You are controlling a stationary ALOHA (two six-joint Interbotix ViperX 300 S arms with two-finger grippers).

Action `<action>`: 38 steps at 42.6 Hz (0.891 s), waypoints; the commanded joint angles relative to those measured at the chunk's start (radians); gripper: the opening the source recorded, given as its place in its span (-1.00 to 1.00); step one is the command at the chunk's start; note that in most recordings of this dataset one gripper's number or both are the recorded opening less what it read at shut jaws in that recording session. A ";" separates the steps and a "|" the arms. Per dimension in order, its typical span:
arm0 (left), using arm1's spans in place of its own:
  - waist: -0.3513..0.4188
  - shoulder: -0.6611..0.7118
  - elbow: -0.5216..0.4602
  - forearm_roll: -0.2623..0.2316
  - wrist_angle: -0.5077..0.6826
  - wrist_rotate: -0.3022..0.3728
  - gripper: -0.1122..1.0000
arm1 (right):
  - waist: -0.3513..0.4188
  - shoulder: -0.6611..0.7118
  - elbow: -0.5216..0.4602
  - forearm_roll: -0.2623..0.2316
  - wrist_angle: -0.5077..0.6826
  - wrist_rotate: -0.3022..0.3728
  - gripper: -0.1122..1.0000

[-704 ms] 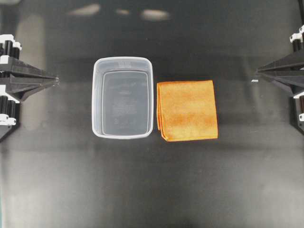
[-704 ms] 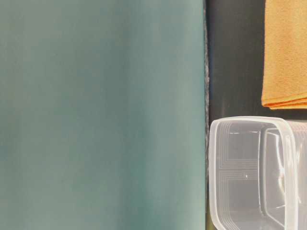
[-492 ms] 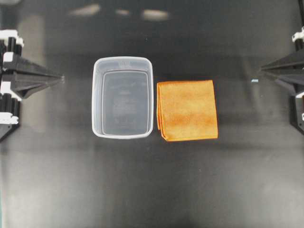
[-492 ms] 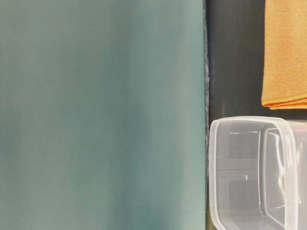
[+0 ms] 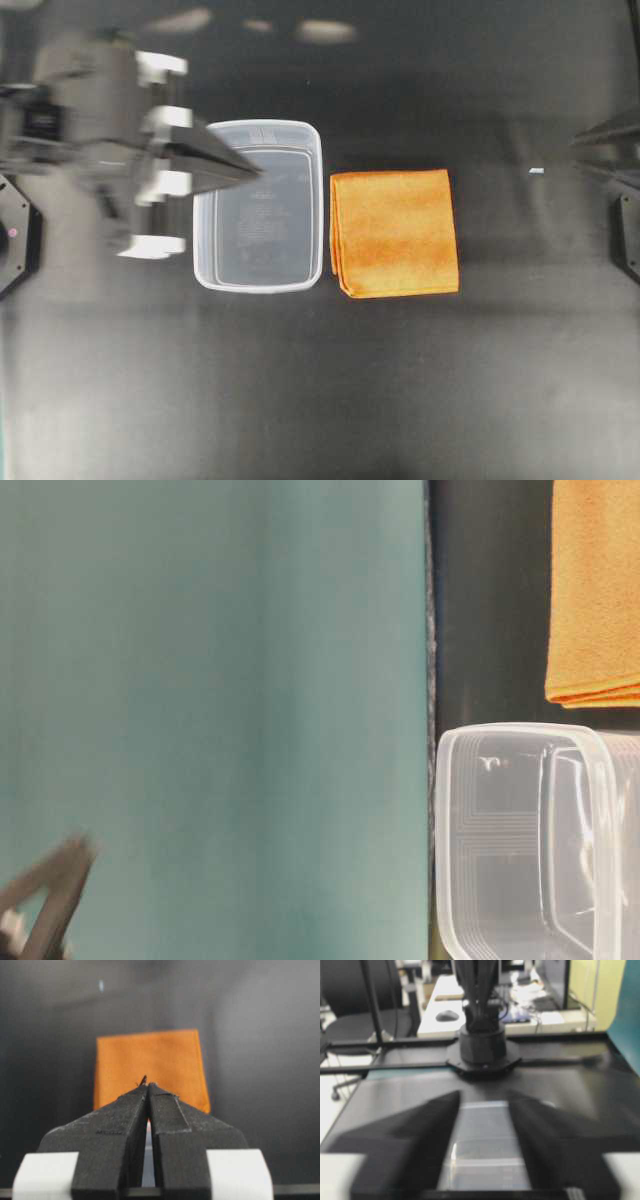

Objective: Place the orange towel into the container with the left arm.
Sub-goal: 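Move the left gripper over the container toward the orange towel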

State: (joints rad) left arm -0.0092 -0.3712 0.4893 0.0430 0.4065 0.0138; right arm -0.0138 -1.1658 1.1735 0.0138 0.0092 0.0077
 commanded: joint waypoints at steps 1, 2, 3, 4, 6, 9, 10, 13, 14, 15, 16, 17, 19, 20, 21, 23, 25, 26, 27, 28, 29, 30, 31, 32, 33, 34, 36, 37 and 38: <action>0.000 0.104 -0.132 0.003 0.087 0.003 -0.78 | -0.008 -0.009 -0.021 0.005 -0.003 0.002 0.14; 0.002 0.147 -0.175 0.003 0.127 0.006 -0.76 | -0.006 -0.012 -0.023 0.005 -0.005 0.000 0.29; 0.002 0.183 -0.207 0.003 0.160 0.012 -0.72 | -0.005 -0.014 -0.023 0.005 -0.005 0.000 0.48; 0.002 0.212 -0.238 0.003 0.186 0.015 -0.63 | -0.005 -0.014 -0.023 0.005 -0.005 0.000 0.54; 0.003 0.302 -0.322 0.003 0.255 0.023 -0.36 | -0.005 -0.018 -0.025 0.005 -0.005 -0.002 0.69; 0.002 0.393 -0.396 0.003 0.311 0.026 0.14 | -0.005 -0.021 -0.021 0.003 -0.009 0.000 0.65; 0.002 0.416 -0.411 0.003 0.324 0.026 0.26 | -0.003 -0.023 -0.021 0.005 -0.011 0.000 0.64; 0.000 0.505 -0.468 0.003 0.367 0.028 0.63 | -0.003 -0.028 -0.020 0.005 -0.015 0.002 0.63; 0.000 0.523 -0.480 0.003 0.376 0.028 0.70 | -0.003 -0.029 -0.020 0.005 -0.017 0.002 0.64; 0.000 0.545 -0.491 0.003 0.383 0.028 0.76 | -0.003 -0.029 -0.020 0.005 -0.017 0.002 0.64; -0.002 0.565 -0.502 0.003 0.391 0.026 0.80 | -0.003 -0.029 -0.020 0.005 -0.018 0.002 0.63; -0.002 0.584 -0.512 0.003 0.397 0.026 0.83 | -0.003 -0.029 -0.021 0.003 -0.020 0.002 0.63; -0.003 0.634 -0.537 0.003 0.405 0.018 0.83 | -0.005 -0.032 -0.021 0.003 -0.023 0.002 0.63; -0.003 0.650 -0.545 0.003 0.407 0.018 0.82 | -0.005 -0.032 -0.021 0.005 -0.023 0.002 0.63; -0.005 0.666 -0.554 0.003 0.407 0.018 0.81 | -0.005 -0.032 -0.021 0.005 -0.025 0.002 0.63; -0.005 0.704 -0.574 0.003 0.407 0.025 0.81 | -0.005 -0.032 -0.021 0.003 -0.029 0.002 0.63; -0.003 0.738 -0.594 0.003 0.405 0.026 0.82 | -0.005 -0.032 -0.021 0.005 -0.034 0.002 0.63; -0.002 0.752 -0.603 0.003 0.405 0.026 0.82 | -0.003 -0.034 -0.020 0.003 -0.037 0.002 0.63; 0.000 0.765 -0.611 0.003 0.407 0.026 0.82 | -0.005 -0.032 -0.018 0.005 -0.038 0.002 0.63; 0.003 0.787 -0.621 0.003 0.405 0.026 0.82 | -0.005 -0.032 -0.018 0.003 -0.038 0.000 0.63; 0.006 0.802 -0.629 0.003 0.407 0.026 0.82 | -0.005 -0.032 -0.018 0.005 -0.040 0.000 0.63; 0.011 0.822 -0.637 0.003 0.405 0.026 0.82 | -0.005 -0.032 -0.017 0.005 -0.043 0.000 0.63; 0.014 0.836 -0.641 0.003 0.405 0.026 0.82 | -0.005 -0.032 -0.017 0.005 -0.046 0.000 0.63; 0.018 0.856 -0.646 0.003 0.400 0.026 0.82 | -0.005 -0.031 -0.015 0.003 -0.051 0.000 0.63; 0.021 0.868 -0.650 0.003 0.397 0.026 0.82 | -0.005 -0.032 -0.014 0.005 -0.055 0.000 0.63; 0.026 0.879 -0.653 0.003 0.391 0.026 0.82 | -0.005 -0.032 -0.012 0.005 -0.058 0.000 0.63; 0.032 0.902 -0.660 0.003 0.374 0.026 0.82 | -0.005 -0.032 -0.012 0.005 -0.067 0.000 0.63; 0.034 0.910 -0.661 0.003 0.368 0.026 0.82 | -0.005 -0.032 -0.012 0.003 -0.071 0.000 0.63; 0.034 0.914 -0.661 0.003 0.362 0.028 0.82 | -0.005 -0.031 -0.012 0.005 -0.072 0.000 0.63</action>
State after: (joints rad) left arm 0.0123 0.5262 -0.1534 0.0430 0.7931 0.0414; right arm -0.0169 -1.2042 1.1704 0.0138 -0.0430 0.0077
